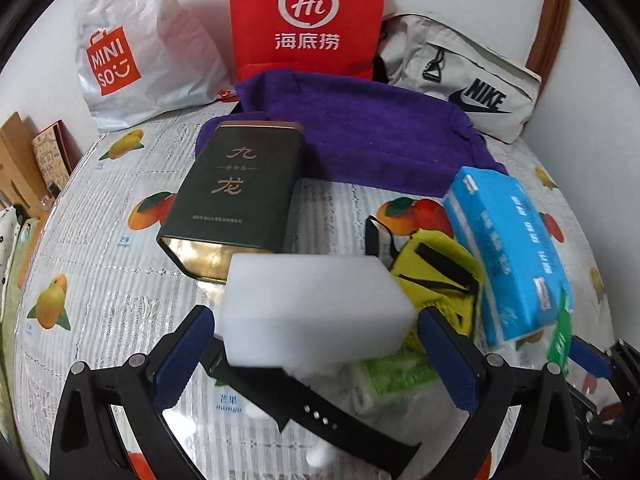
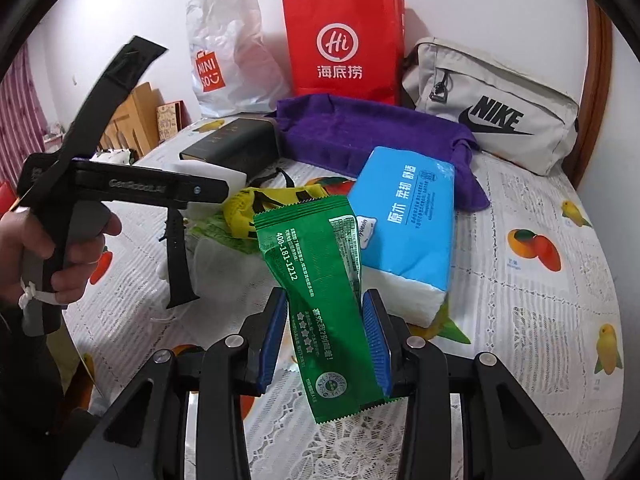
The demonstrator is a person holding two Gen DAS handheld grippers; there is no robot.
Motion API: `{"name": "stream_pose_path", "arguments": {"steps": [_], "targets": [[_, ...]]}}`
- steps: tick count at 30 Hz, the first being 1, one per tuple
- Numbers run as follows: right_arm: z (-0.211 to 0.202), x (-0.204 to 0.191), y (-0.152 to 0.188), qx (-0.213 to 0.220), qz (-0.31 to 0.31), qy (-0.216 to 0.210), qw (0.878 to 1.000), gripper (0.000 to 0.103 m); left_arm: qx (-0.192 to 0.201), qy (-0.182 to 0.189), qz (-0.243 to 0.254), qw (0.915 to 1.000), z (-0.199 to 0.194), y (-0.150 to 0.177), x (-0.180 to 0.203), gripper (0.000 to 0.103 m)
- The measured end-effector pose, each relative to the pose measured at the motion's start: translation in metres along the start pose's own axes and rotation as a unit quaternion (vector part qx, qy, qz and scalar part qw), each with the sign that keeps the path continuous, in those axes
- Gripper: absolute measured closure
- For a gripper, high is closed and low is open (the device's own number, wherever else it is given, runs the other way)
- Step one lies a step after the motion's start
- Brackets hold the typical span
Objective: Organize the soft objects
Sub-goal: 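Grasp the foam block with the left tool while the right tool carries the packet to the towel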
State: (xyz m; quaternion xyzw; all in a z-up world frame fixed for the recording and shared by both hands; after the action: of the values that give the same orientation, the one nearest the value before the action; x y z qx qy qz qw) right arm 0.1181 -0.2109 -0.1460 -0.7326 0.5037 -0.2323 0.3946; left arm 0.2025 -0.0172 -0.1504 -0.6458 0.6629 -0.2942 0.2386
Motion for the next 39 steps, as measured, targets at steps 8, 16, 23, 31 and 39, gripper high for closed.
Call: {"name": "stream_pose_path", "arguments": {"steps": [8,16,23,31,39], "targets": [[-0.011,0.001,0.018,-0.032,-0.004,-0.017,0.999,0.064,0.027,0.031,-0.018,0.999,-0.018,0.004,-0.014,0.022],[0.002,0.019,0.042,-0.079,0.03,0.026,0.996,0.064,0.024,-0.007,-0.036,0.999,-0.038,0.026,-0.056,0.022],[0.013,0.018,0.05,-0.088,0.031,0.044,0.995,0.063,0.005,0.002,-0.063,0.998,-0.019,0.05,-0.077,0.021],[0.019,0.015,0.051,-0.083,0.025,0.062,0.994,0.059,0.017,0.038,-0.09,0.9951,-0.012,0.056,-0.086,0.021],[0.005,0.012,0.042,-0.091,0.057,0.034,0.994,0.069,0.031,0.049,-0.071,0.9958,-0.028,0.045,-0.089,0.022]]}}
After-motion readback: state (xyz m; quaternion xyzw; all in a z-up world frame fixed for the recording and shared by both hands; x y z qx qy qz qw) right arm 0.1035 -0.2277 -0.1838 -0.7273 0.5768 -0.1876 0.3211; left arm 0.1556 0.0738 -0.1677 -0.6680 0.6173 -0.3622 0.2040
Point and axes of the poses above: each gripper's, at about its wrist camera, not at the fingertips, and z roughly the way its jaws point, x to its right, y to its underside, the point moved 3 cm from there along z, roughly the way its jaws point, and after that the axes turned 11 degrees about x, right-handed, at the moved point
